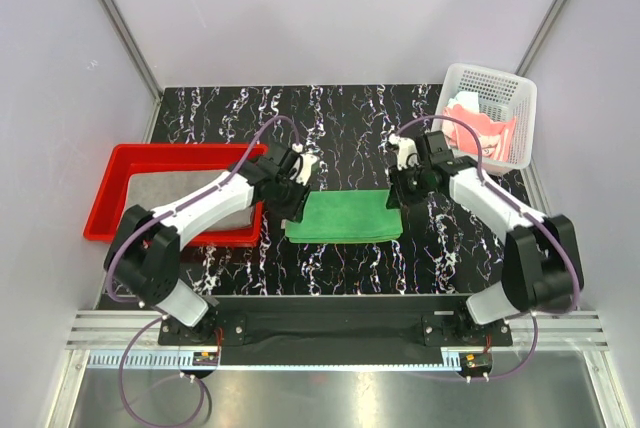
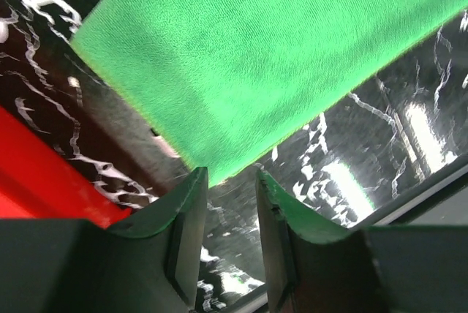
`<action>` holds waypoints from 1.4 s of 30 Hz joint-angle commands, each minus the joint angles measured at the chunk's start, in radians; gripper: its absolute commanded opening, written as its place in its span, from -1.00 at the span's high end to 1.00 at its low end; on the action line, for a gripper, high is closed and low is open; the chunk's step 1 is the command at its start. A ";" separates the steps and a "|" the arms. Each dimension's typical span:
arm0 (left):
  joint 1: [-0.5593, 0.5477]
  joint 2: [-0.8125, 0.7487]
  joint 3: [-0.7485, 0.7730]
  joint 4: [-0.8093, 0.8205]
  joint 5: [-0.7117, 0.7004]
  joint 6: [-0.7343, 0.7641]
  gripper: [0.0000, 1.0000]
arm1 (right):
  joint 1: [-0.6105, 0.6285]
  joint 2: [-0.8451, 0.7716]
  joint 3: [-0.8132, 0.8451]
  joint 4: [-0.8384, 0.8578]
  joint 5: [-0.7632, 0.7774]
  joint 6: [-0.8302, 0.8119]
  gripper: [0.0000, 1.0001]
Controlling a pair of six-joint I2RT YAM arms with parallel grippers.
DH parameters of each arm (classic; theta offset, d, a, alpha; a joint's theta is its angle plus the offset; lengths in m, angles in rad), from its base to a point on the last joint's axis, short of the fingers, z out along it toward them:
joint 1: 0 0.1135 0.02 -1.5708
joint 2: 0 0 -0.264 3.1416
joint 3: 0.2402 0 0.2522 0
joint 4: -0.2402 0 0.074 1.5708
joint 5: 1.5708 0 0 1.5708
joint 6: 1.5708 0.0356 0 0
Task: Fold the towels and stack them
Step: Fold the towel
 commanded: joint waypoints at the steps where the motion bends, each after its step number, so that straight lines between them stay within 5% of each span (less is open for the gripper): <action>1: -0.005 0.047 -0.038 0.090 -0.019 -0.135 0.25 | 0.008 0.084 0.006 -0.045 0.048 0.248 0.59; 9: -0.007 0.086 -0.113 0.122 -0.099 -0.292 0.23 | 0.008 0.170 -0.109 0.048 0.217 0.398 0.85; 20: -0.004 -0.023 0.040 -0.052 -0.235 -0.335 0.07 | 0.007 0.058 -0.011 -0.031 0.264 0.430 0.76; 34: 0.070 0.129 0.055 0.052 -0.185 -0.340 0.07 | -0.025 0.359 0.159 0.078 0.395 0.307 0.85; 42: 0.102 0.121 0.074 0.047 -0.142 -0.340 0.05 | -0.033 0.316 0.208 0.029 0.415 0.287 0.80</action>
